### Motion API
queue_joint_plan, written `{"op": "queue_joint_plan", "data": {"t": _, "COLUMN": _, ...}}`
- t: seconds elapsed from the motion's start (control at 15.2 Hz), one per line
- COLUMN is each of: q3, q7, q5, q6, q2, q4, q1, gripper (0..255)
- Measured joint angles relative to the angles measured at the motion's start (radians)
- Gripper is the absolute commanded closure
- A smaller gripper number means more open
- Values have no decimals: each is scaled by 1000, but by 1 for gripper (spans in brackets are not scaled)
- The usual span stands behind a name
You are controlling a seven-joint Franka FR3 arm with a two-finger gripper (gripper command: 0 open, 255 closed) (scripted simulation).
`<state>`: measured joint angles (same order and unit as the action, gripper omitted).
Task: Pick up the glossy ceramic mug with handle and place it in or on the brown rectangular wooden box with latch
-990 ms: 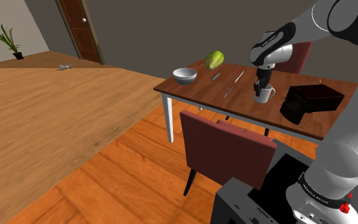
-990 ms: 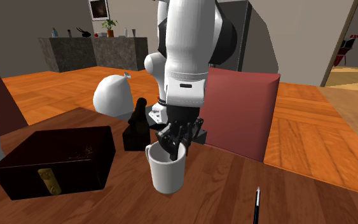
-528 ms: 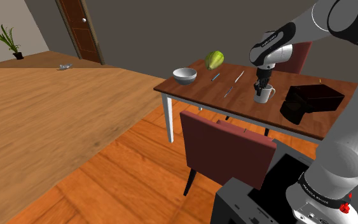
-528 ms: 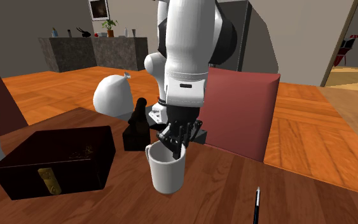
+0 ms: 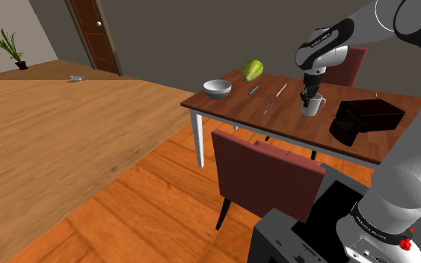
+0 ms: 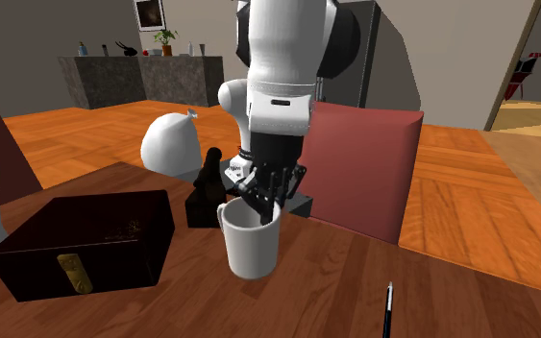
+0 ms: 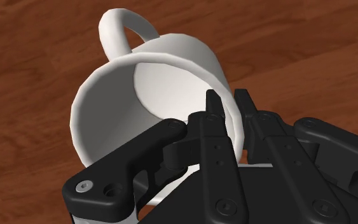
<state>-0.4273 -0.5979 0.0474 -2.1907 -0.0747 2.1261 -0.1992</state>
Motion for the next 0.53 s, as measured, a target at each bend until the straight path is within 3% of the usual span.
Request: {"op": "queue_joint_plan", "data": {"t": 0.53, "q3": 1, "q7": 12, "q5": 22, "q6": 109, "q2": 54, "q4": -59, "q1": 5, "gripper": 255}}
